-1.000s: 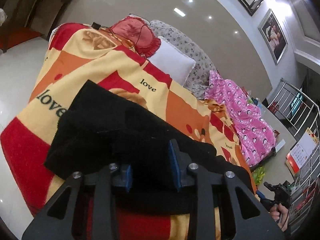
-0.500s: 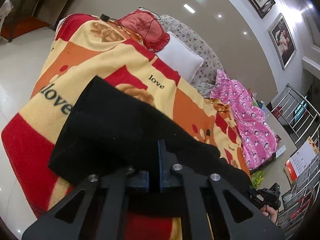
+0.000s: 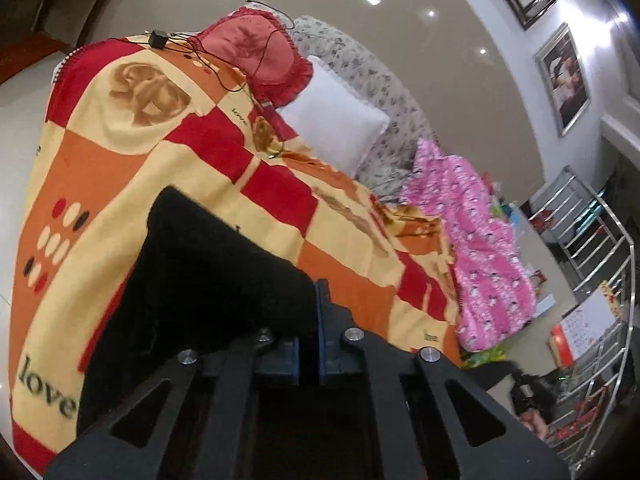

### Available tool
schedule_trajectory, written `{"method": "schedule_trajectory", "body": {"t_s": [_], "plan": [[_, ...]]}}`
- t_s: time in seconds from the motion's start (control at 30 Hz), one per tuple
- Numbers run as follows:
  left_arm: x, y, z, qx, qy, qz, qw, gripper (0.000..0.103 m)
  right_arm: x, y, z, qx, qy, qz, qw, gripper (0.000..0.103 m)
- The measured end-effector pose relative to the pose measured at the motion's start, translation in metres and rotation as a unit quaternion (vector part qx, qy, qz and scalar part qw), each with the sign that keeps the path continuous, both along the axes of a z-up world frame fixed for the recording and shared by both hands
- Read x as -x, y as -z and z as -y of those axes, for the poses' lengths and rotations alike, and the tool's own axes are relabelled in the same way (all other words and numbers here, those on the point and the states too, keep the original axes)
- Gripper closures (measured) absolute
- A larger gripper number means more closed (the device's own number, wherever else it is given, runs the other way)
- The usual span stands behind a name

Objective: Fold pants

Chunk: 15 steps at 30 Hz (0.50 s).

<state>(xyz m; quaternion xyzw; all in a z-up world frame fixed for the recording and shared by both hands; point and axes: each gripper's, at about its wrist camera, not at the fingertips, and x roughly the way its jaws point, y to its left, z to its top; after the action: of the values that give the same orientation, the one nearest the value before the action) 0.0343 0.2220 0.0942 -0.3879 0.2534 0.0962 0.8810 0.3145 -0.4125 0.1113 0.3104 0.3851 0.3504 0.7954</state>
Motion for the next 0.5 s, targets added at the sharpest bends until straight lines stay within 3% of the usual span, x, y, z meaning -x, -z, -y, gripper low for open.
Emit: {"method": "schedule_trajectory", "body": {"t_s": [0.1,0.2,0.5], "plan": [[0.006,0.012,0.003,0.0,-0.001,-0.014,0.9999,0.1,0.006,-0.008,-0.008,0.0,-0.007,0.02,1.0,0.1],[0.029,0.028,0.009,0.007,0.003,-0.017,0.9998,0.1,0.027,0.005,-0.006,0.015,-0.016,0.023,0.999,0.1],[0.111,0.075,0.036,0.076,0.024,-0.029,0.9964,0.1,0.079,0.094,0.053,0.023,-0.013,-0.055,0.998,0.1]]}}
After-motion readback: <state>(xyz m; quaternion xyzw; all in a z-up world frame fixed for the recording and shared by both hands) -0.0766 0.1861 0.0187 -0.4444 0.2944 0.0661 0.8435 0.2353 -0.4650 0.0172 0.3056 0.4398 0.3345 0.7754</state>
